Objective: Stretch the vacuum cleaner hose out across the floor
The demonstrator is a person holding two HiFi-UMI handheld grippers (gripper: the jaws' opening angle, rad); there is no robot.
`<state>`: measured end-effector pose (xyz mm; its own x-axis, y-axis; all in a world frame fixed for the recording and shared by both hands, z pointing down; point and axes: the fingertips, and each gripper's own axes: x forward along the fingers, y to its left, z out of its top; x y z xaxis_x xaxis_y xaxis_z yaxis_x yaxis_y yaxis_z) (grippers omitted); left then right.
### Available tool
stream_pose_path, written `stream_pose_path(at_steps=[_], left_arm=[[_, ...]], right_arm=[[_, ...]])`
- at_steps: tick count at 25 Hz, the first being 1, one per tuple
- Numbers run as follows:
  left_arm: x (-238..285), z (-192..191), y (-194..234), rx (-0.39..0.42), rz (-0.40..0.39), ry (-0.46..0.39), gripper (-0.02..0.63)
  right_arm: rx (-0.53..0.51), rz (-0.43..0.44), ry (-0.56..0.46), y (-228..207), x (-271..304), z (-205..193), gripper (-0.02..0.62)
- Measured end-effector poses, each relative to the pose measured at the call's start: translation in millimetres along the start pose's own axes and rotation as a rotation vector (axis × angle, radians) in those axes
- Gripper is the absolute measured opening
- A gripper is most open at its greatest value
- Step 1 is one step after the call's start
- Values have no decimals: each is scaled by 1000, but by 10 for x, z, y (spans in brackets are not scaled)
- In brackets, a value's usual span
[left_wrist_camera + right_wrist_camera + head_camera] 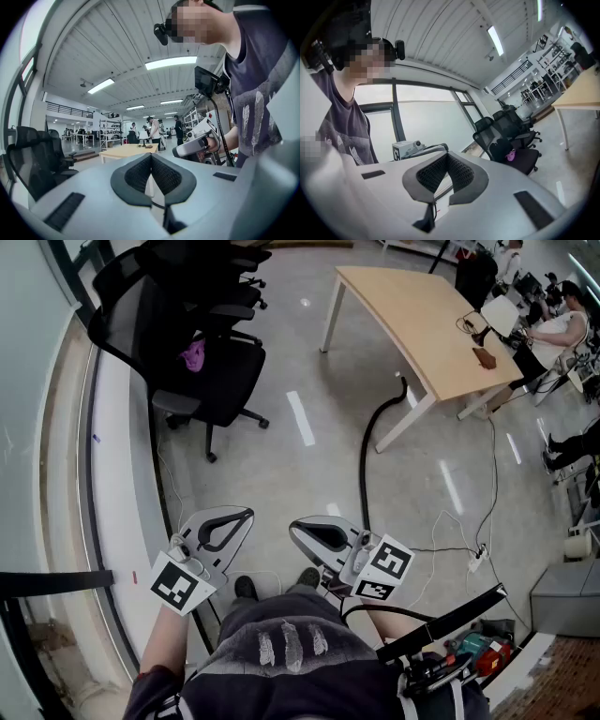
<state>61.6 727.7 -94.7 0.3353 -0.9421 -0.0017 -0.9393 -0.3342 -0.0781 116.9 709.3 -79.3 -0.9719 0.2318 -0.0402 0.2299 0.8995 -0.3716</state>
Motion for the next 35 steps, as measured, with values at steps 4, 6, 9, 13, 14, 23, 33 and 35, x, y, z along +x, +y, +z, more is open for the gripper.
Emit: stream_pose_path(at_steps=[4,6,9,13,14,23,33,35], left_arm=[[-667,45,165,-49,43,1,8],[-939,23,232,-63,57,15,9],[-1181,6,353,-45,50,-3,9],[-1475,-131,493,-58,56,7,9],[-1478,-120,514,-61,41,0,8],[-1047,-237,412,-98,-141,-13,8],[59,-104,331,-23,-193,70,8],[343,-46,352,-7,-189,74,8]], right_arm=[[11,30,31,524,493,-71,5],[6,43,46,723,712,-113,6],[-15,47,58,878,981,-124,5],[-20,36,82,1016,1253,-234,6],[-33,22,79,1033,1288,-203,6],[-17,-147,35,838,1030,-153,6],[-47,-139,1,55,491,176,6],[-48,-130,-10,-180,303,317,6]])
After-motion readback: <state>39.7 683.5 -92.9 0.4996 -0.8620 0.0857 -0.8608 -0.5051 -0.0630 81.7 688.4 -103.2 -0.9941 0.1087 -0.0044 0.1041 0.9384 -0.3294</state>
